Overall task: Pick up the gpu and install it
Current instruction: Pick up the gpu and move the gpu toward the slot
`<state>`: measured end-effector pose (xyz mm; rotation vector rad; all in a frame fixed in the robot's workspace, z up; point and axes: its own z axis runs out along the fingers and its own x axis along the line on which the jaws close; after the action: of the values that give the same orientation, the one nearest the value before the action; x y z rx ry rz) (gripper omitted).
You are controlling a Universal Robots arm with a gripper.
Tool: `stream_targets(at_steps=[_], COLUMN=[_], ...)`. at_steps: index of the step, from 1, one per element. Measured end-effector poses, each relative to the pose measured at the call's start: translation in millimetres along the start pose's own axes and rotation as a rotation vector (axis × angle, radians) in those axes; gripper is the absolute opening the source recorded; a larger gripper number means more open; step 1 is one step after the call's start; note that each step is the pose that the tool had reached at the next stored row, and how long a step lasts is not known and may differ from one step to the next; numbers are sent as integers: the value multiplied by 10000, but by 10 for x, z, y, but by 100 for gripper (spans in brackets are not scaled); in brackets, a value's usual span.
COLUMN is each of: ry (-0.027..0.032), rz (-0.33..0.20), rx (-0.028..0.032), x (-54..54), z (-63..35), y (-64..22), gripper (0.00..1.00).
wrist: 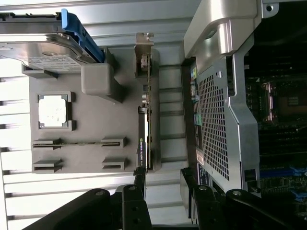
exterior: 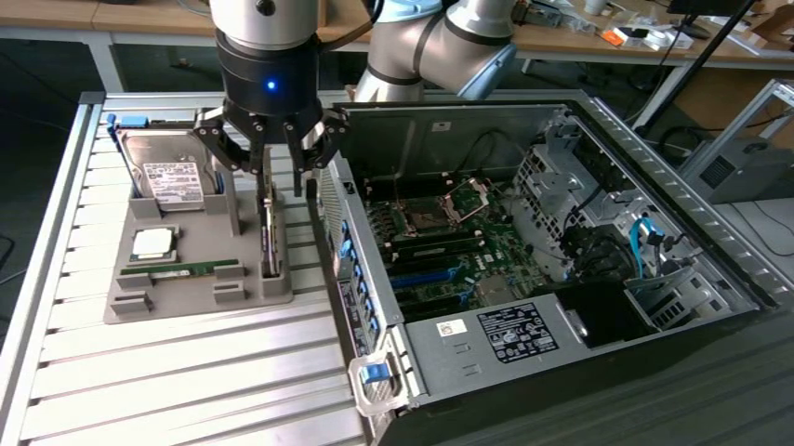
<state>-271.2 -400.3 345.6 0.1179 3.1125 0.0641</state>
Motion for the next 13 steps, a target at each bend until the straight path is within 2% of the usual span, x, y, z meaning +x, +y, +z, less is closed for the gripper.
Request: stream_targets(at_steps=[13], ry=[0], rz=[0], rx=[1], x=[1], z=[26], y=[-1], gripper=[42])
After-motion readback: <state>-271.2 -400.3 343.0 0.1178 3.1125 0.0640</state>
